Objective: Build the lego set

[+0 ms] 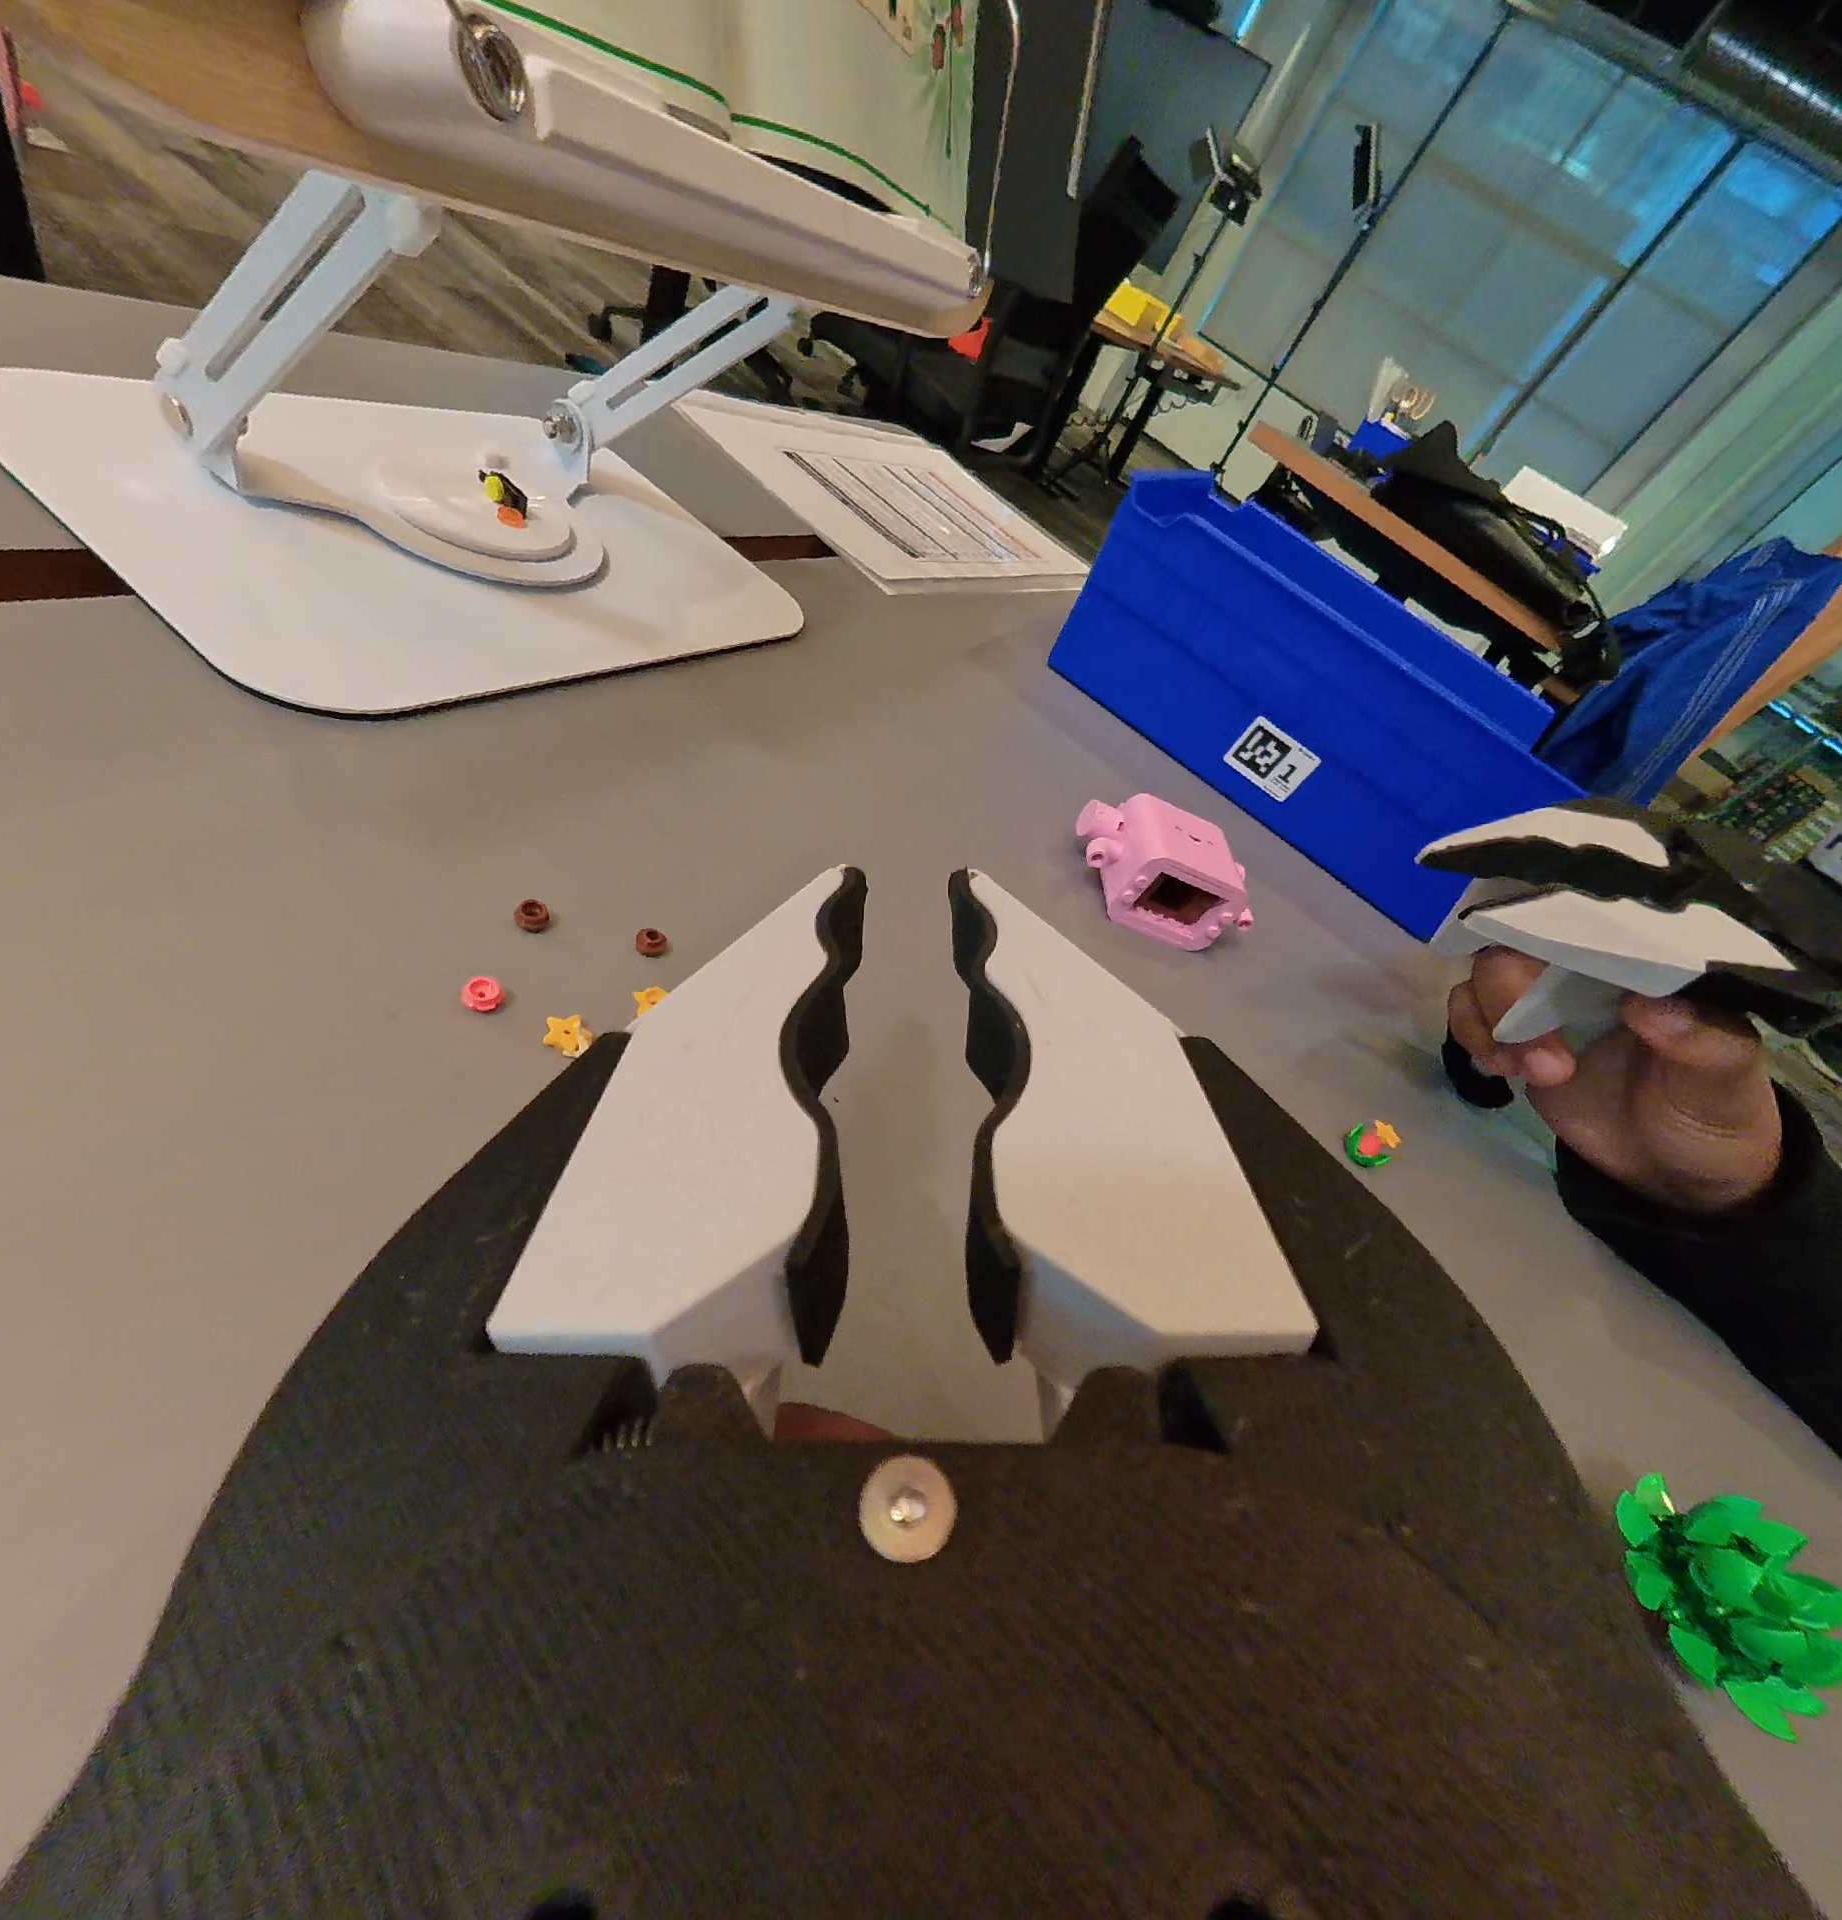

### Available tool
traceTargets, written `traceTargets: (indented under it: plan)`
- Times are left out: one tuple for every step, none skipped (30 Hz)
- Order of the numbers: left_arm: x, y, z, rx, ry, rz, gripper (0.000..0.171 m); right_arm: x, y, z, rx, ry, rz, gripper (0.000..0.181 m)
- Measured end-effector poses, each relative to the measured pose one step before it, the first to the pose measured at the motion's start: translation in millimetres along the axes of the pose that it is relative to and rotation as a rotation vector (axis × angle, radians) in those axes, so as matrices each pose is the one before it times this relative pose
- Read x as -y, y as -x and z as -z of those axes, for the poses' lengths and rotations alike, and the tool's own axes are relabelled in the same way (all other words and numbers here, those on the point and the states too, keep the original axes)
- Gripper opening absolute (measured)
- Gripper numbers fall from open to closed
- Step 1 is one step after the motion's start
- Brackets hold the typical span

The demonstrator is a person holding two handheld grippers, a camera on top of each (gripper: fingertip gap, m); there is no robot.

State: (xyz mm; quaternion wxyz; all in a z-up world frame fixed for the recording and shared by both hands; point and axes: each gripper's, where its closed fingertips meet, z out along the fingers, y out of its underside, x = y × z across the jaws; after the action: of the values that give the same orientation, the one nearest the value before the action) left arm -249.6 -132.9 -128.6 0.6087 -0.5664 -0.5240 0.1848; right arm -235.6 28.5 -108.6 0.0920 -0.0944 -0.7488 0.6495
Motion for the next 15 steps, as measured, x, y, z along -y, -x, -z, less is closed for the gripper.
traceTargets:
  plan:
    - [0.12, 0.54, 0.14, 0.0018, -0.00105, 0.0029, 0.015, -0.8, -1.68, 0.29, -0.002, 0.0001, -0.0139, 0.019]
    - [0.35, 0.4, 0.22, 0.003, -0.00223, 0.0004, 0.015, -1.01, -1.52, 0.16, -0.0046, 0.0022, -0.0086, 0.019]
    - [0.35, 0.37, 0.42, 0.0045, -0.00306, -0.0012, 0.015, -0.48, -0.73, -0.01, -0.0029, 0.0014, -0.0039, 0.019]
    - [0.18, 0.99, 0.38, 0.0092, -0.00176, -0.0013, 0.015, -0.21, -0.39, -0.22, -0.0032, 0.0011, 0.0004, 0.019]
    - [-0.09, 2.05, 0.53, 0.0164, 0.00107, -0.0021, 0.014, -0.35, -0.11, -0.38, -0.0039, 0.0023, 0.0033, 0.018]
    - [0.12, 2.03, 0.71, 0.0178, 0.00026, -0.0047, 0.012, -0.47, 0.21, -0.33, -0.0032, 0.0032, 0.0047, 0.018]
    - [0.23, 1.08, 0.56, 0.0127, -0.00094, -0.0071, 0.01, -0.4, 0.13, -0.38, -0.003, 0.0028, 0.0049, 0.018]
    - [0.1, 0.94, 0.31, 0.0113, 0.00089, -0.0069, 0.01, -0.34, 0.22, -0.32, -0.0026, 0.0023, 0.004, 0.018]
    - [-0.49, 0.63, -0.1, 0.0095, 0.00391, -0.0058, 0.009, -0.28, -0.02, -0.28, -0.002, 0.0017, 0.0025, 0.018]
    - [-0.86, -0.01, -0.71, 0.0042, 0.00608, -0.0049, 0.008, -0.13, -0.19, -0.08, -0.0022, 0.0011, 0.0004, 0.018]
    - [-1.39, -0.44, -1.2, 0.0018, 0.01042, -0.0049, 0.008, -0.11, -0.54, -0.2, -0.0026, 0.0003, -0.0024, 0.018]
    - [-1.73, -0.25, -1.4, 0.0032, 0.01372, -0.0056, 0.008, 0.12, -0.71, 0.07, -0.0014, -0.0011, -0.0054, 0.018]
    - [-1.67, -0.3, -1.56, 0.0039, 0.01401, -0.0072, 0.008, 0.29, -0.87, 0.22, -0.0003, -0.0026, -0.008, 0.018]
    - [-1.55, -0.42, -1.3, 0.004, 0.01281, -0.0089, 0.008, 0.53, -1.21, 0.35, -0.0011, -0.0037, -0.0099, 0.018]
    - [-1.28, -0.36, -1.14, 0.0054, 0.01093, -0.009, 0.008, 0.55, -1.23, 0.49, -0.0016, -0.0047, -0.0104, 0.018]
